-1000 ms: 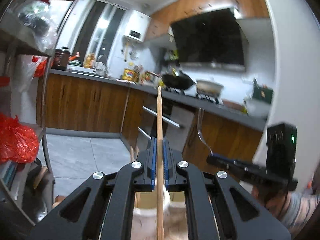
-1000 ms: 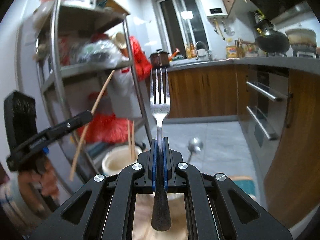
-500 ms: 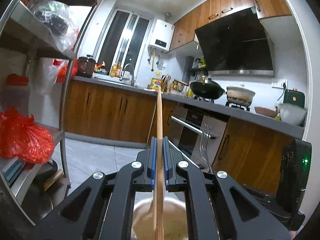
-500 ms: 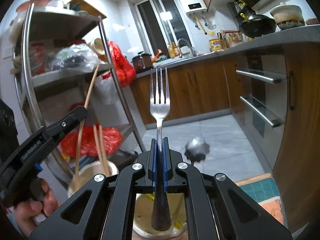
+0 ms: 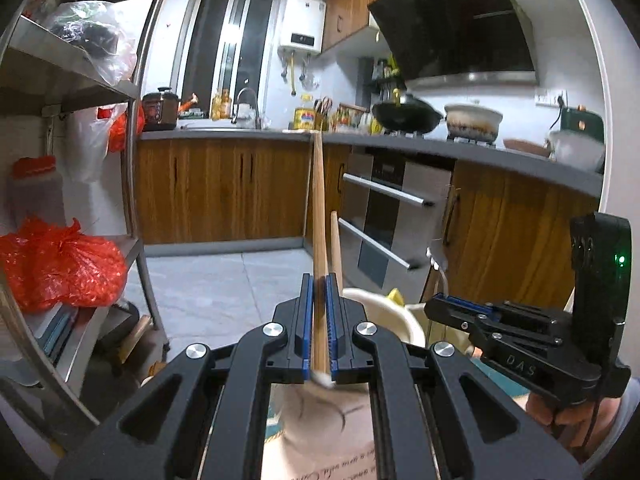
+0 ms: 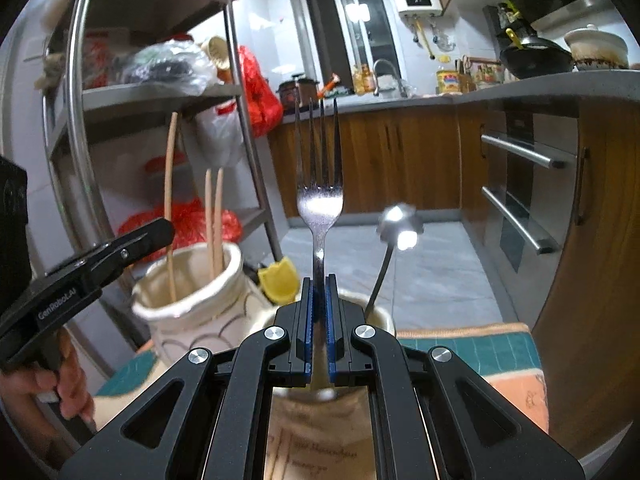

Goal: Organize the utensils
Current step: 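Carry chopstick over tall pot with left while right carries fork over short pot, then open left tool to drop chopstick in tall pot while right drops fork in short pot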

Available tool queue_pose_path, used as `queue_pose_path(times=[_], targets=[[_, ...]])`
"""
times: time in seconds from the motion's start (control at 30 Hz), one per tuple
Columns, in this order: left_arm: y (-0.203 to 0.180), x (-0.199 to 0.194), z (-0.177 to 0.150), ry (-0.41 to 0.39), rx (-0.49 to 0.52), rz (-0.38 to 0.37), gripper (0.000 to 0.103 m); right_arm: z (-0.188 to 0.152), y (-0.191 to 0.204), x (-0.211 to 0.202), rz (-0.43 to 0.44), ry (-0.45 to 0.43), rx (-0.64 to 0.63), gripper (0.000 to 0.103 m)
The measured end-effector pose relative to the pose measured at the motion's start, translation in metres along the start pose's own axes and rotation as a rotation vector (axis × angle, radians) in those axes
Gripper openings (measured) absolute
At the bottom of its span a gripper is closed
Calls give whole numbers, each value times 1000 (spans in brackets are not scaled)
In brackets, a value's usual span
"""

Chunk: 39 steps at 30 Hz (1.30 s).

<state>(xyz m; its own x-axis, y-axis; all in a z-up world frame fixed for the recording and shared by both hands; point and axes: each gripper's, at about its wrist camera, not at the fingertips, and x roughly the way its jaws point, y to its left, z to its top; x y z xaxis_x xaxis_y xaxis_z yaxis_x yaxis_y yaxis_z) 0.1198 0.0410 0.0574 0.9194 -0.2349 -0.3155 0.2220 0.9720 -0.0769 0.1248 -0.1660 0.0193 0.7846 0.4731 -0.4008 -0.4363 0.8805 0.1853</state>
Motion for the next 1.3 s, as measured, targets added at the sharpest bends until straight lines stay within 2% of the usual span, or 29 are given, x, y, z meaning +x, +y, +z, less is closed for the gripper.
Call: queue_pose_path(times=[0.27, 0.3, 0.33, 0.4, 0.5, 0.63, 0.83, 0.93, 1.07, 1.17, 1.27, 1.3], targets=[[4, 1, 1, 42, -5, 23, 8, -2, 2, 10, -24, 98, 2, 6], [4, 0, 2, 41, -4, 25, 12, -1, 3, 12, -29, 106, 0, 6], [4, 0, 2, 38, -1, 29, 22, 0, 3, 13, -34, 116, 2, 6], [4, -2, 3, 32, 1, 32, 38, 4, 5, 18, -44, 148, 3, 6], [4, -5, 7, 25, 0, 33, 38, 7, 6, 22, -48, 184, 12, 7], [6, -9, 9, 23, -9, 25, 40, 9, 8, 18, -52, 159, 8, 12], [7, -16, 8, 27, -11, 18, 43, 10, 9, 2, -67, 122, -7, 12], [8, -21, 5, 32, -9, 17, 48, 11, 8, -12, -64, 93, -6, 12], [9, -29, 1, 39, -3, 24, 49, 10, 8, -33, -67, 59, -13, 12], [10, -36, -2, 45, -13, 18, 49, 9, 7, -46, -62, 47, -18, 22], [9, -42, -3, 49, -16, 12, 50, 7, 9, -58, -61, 34, -29, 28], [7, -44, -3, 53, -16, 7, 55, 6, 8, -62, -60, 31, -28, 36]])
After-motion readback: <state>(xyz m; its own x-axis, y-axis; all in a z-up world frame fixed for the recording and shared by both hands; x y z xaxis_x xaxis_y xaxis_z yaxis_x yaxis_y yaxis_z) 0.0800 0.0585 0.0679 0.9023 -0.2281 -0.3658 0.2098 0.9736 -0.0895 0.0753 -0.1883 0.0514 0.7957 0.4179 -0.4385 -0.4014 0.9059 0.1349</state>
